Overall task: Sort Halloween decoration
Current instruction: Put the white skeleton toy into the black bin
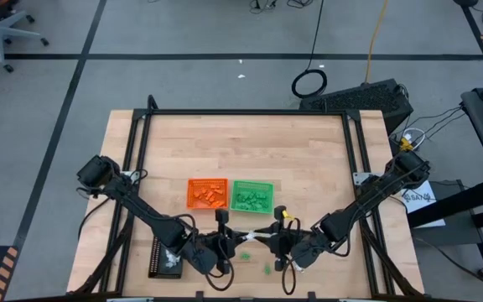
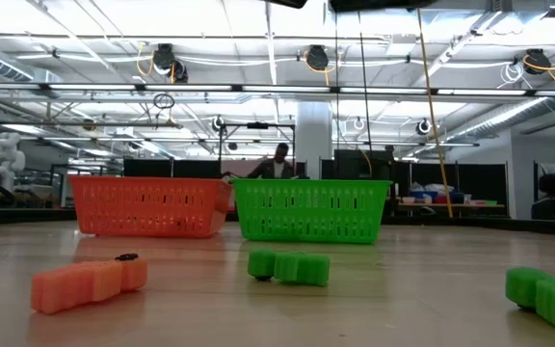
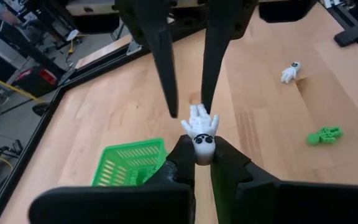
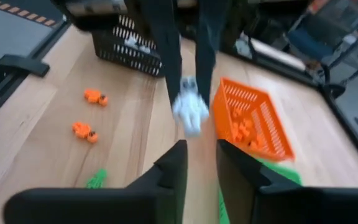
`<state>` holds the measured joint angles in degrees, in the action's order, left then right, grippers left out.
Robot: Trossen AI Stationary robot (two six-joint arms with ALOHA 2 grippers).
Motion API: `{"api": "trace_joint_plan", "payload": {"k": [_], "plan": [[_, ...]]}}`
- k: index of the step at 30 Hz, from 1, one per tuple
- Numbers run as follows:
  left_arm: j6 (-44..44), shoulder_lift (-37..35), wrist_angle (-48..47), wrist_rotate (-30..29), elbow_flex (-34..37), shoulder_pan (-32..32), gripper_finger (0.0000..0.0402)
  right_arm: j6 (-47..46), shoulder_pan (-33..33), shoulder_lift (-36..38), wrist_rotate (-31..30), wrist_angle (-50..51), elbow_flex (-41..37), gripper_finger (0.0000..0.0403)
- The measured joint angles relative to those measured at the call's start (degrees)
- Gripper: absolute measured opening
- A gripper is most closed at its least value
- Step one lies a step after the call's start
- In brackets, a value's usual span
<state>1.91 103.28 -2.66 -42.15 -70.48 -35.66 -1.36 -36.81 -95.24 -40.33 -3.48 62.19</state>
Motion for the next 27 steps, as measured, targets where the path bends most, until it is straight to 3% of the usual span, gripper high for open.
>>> {"api": "trace_joint_plan", "payload": {"k": [6,14,27], "plan": [[0.06,0.00,-1.84,0.04,0.00,-0.98,0.0015,-11.61,-0.56,0.00,0.07,8.81,0.00,0.0103],[-1.23,-1.35,-8.30,0.19,0.00,-3.64,0.0014,-26.09,-2.73,-0.02,3.14,16.35,0.00,0.0109],[-22.34,-8.95,-32.08,6.69,-0.02,-11.99,0.0014,-29.65,-7.00,-0.02,-0.38,14.80,0.00,0.0109]]}}
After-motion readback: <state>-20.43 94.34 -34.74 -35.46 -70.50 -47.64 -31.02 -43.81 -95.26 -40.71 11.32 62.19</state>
